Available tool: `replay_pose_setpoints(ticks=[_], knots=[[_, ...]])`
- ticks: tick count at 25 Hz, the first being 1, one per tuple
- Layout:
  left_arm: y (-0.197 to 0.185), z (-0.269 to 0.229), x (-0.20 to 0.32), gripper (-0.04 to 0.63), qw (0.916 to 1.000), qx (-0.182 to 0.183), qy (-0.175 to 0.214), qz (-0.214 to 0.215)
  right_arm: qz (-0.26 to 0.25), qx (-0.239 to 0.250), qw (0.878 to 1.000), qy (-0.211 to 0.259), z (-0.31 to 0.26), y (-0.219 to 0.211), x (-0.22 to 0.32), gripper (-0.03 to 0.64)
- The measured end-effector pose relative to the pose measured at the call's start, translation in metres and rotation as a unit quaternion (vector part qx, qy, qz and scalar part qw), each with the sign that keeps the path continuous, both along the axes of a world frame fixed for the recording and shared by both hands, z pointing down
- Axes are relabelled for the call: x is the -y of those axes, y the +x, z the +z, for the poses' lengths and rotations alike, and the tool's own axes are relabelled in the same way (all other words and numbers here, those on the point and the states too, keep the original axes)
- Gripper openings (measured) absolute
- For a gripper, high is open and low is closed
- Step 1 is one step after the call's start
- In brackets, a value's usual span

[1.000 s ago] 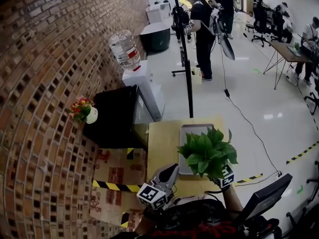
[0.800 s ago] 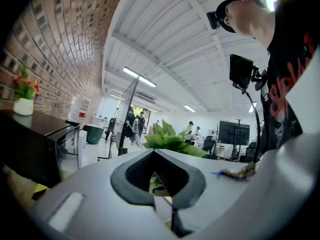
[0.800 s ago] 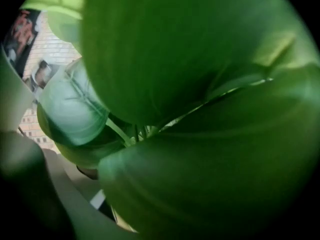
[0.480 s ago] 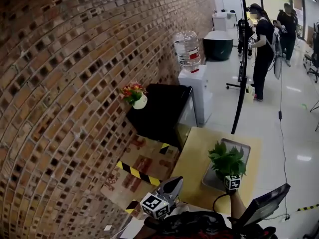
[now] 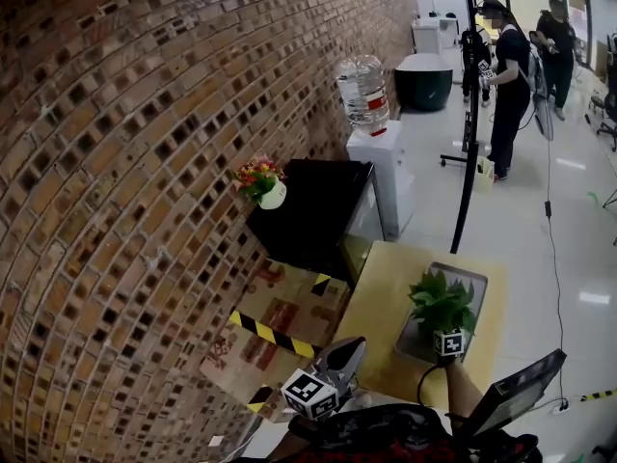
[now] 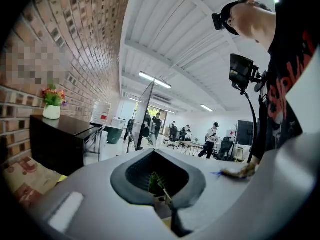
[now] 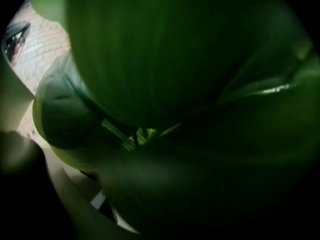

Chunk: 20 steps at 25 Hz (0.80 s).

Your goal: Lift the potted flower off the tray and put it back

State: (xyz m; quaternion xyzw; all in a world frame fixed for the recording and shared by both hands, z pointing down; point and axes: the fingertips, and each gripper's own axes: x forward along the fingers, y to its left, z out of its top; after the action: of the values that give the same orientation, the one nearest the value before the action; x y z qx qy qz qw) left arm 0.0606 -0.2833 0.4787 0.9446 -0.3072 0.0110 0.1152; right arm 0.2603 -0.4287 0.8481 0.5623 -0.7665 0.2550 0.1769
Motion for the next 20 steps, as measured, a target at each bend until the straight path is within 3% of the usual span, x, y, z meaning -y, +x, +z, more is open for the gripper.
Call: replay_pose_setpoints(ticks=[2,8,9,12,14,16,19,20], knots=[[0.008,0.001,0.001,0.003,0.9998,-0.005,0.001,0.018,0.008,0.042,0.999,0.004,-0.011,-0.004,-0.01,0.591],[0.033,0.019,0.007,0.003,0.9972,-0.008,-0.003,0.074,0.08,0.14,0.986,0.048,-0.064,-0.005,-0.078,0.585],[0.038,0.02,0.008,0.003,0.9964,-0.007,-0.001,0.085,0.078,0.153,0.984,0.054,-0.079,-0.008,-0.091,0.542],[0.053,0.021,0.01,0.003,0.9928,-0.006,0.001,0.119,0.045,0.151,0.983,0.092,-0.126,-0.014,-0.114,0.305],[0.061,0.025,0.01,0.002,0.9901,-0.002,-0.004,0.141,0.036,0.137,0.98,0.142,-0.165,-0.015,-0.121,0.138],[0.068,0.027,0.01,0.003,0.9869,-0.004,0.003,0.162,0.035,0.136,0.969,0.205,-0.216,-0.017,-0.122,0.008],[0.084,0.024,0.006,0.003,0.9818,-0.013,-0.001,0.189,0.032,0.147,0.945,0.292,-0.296,-0.018,-0.127,0.003],[0.089,0.022,0.004,0.002,0.9803,-0.017,-0.006,0.197,0.027,0.138,0.941,0.306,-0.316,-0.019,-0.129,0.003]])
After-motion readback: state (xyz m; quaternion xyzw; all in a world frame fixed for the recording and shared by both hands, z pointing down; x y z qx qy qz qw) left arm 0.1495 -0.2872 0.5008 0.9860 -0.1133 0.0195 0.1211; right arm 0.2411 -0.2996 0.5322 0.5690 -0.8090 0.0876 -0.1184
